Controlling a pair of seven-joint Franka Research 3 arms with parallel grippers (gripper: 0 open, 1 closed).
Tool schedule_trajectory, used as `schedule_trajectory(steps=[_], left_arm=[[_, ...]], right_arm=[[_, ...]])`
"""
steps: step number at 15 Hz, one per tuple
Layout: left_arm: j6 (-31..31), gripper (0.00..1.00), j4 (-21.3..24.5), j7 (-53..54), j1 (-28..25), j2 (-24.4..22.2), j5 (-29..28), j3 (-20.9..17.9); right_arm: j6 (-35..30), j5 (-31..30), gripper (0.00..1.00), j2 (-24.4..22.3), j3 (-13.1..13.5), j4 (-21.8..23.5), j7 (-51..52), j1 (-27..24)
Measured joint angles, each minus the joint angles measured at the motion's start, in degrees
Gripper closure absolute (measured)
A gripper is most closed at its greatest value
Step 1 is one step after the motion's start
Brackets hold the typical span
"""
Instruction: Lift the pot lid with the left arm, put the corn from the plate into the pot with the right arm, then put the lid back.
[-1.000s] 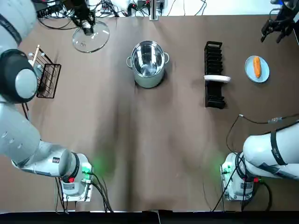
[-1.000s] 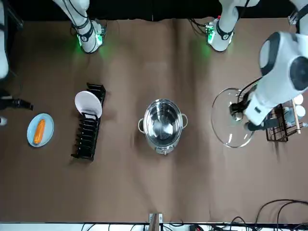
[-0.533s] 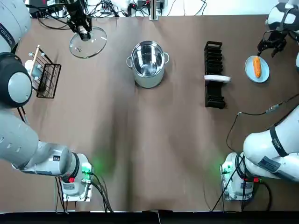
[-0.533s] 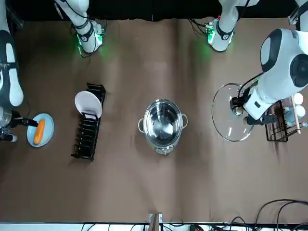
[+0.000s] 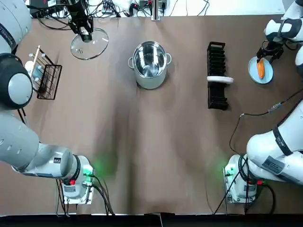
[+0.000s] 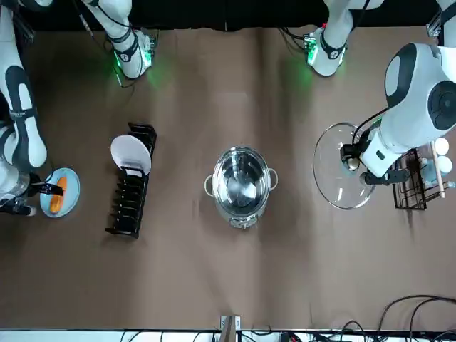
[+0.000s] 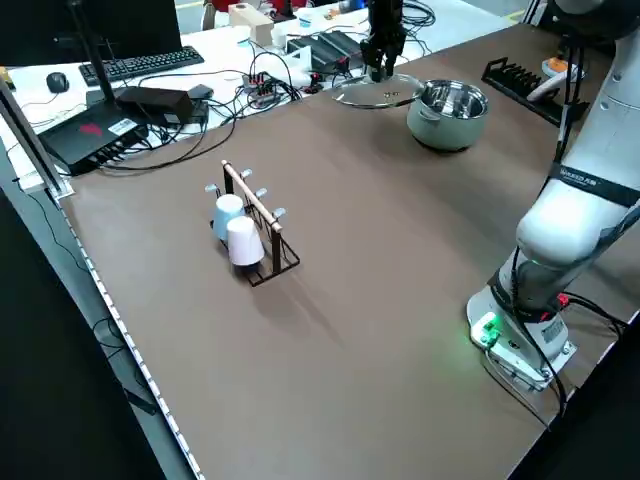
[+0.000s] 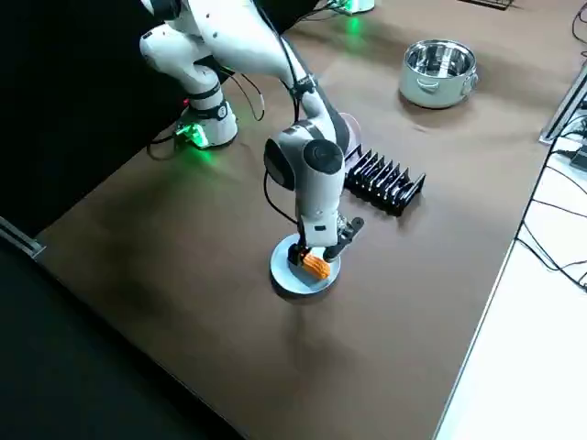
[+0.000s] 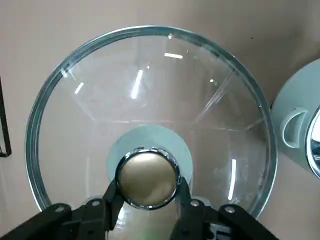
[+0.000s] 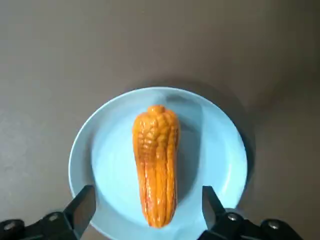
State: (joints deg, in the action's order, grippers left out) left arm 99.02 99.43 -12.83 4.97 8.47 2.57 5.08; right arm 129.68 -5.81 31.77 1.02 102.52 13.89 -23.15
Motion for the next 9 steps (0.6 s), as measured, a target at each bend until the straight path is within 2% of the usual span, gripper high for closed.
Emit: schedule_trajectory(steps=[5,6,9], left_arm=[[0.44,0.53,0.13,0.03,0.0,0.0,0.0,0.0],[0.46,0.53,0.15,0.03,0.0,0.0,0.0,0.0],[0.51,0.53,0.22,0.03,0.0,0.0,0.0,0.0]], right_arm=[[7.09,0.0,0.07,4.18,0.08,0.03,0.0,-0.31],[8.11,0.0,0.12,4.91,0.1,0.02,0.0,-0.58],[9.05,0.04,0.44,5.55,0.1,-0.03,0.0,-1.15]])
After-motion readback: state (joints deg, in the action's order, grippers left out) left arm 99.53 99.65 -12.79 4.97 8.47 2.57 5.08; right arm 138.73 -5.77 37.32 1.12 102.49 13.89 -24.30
